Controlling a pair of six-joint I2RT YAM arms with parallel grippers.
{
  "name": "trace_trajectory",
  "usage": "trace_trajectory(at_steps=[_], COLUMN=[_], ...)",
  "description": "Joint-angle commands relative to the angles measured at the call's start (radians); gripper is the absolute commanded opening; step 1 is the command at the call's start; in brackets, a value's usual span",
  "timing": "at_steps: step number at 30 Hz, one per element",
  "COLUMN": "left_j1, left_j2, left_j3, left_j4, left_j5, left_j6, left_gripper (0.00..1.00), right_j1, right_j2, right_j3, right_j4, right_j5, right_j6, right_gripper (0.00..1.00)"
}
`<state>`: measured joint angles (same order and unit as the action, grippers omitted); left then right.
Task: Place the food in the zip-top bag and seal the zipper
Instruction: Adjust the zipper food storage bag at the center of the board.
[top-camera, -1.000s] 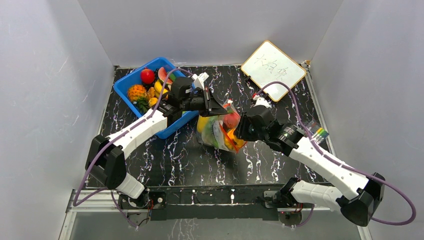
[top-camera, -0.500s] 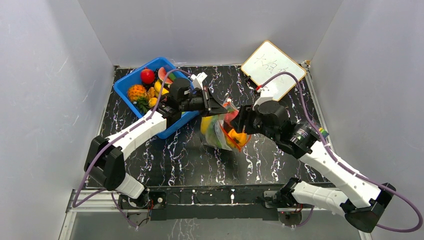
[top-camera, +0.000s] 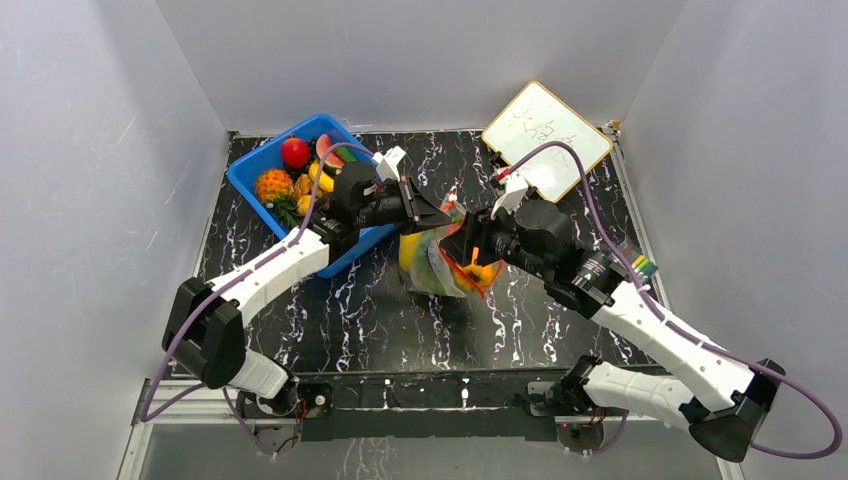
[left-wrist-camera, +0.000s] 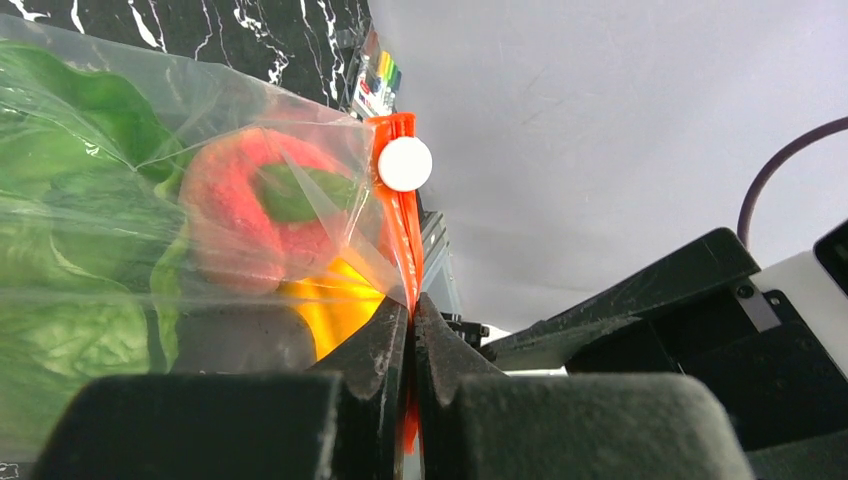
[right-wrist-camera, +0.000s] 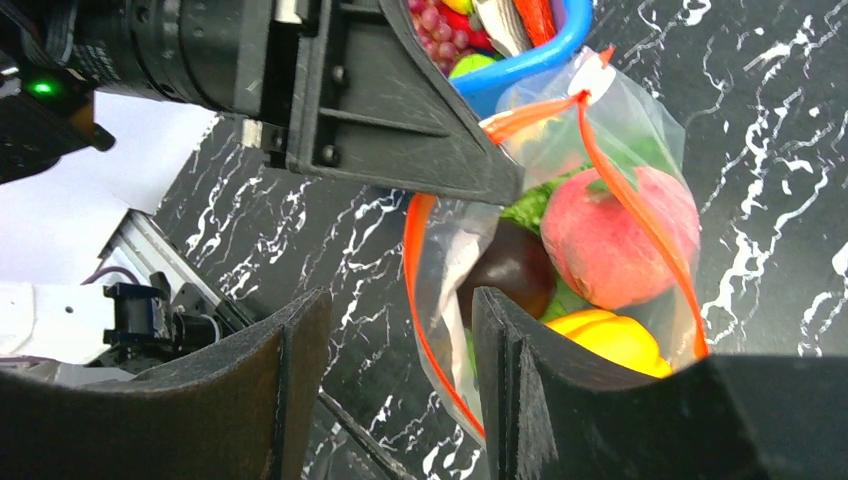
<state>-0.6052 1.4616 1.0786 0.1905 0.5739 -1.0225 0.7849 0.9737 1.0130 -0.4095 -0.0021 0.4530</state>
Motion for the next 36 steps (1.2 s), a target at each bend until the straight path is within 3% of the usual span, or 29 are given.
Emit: trace_trajectory(at_steps=[1, 9, 13, 19, 24, 27, 30, 36], left_j1=[-0.005, -0.005, -0.006, -0.005, -0.006, -0.006, -0.006, -0.006], left_j2=[-0.088, -0.089, -0.089, -0.130, -0.183, -0.214, -0.227, -0.276], left_j3=[0.003, -0.002, -0.002, -0.023, -0.054, -0.050, -0.034, -0.053], left_j4=[0.065, 0.061, 0.059, 0.083, 0.065, 0.019, -0.044, -0.079], left_j5=[-0.027, -0.039, -0.043, -0.049, -0.082, -0.101, -0.054, 0.189], left_j6=[-0.018, -0.030, -0.038, -0.031, 0.028, 0.152, 0.324, 0.654], left_gripper=[0.00, 0.00, 0.00, 0.00, 0.35, 0.52, 0.62, 0.62], right_j1=[0.022, 0.069, 0.072, 0.073, 0.072, 0.073, 0.073, 0.073], right_j2=[0.029, 0.127, 0.147, 0.121, 0.025, -0.019, -0.032, -0.036], right_j3=[-0.001, 0.037, 0.047, 0.001, -0.020, 0.001, 0.025, 0.078], right_j4=[0.132, 0.104, 0.110, 0.144, 0.121, 0.069, -0.018, -0.185], right_j5=[-0.019, 0.114, 0.130, 0.113, 0.106, 0.076, 0.027, -0.044], right_j6=[-0.021, -0.079, -0.132, -0.213, -0.352, -0.432, -0.509, -0.626], right_gripper=[0.52, 0.51, 0.43, 0.00, 0.00, 0.00, 0.00, 0.00])
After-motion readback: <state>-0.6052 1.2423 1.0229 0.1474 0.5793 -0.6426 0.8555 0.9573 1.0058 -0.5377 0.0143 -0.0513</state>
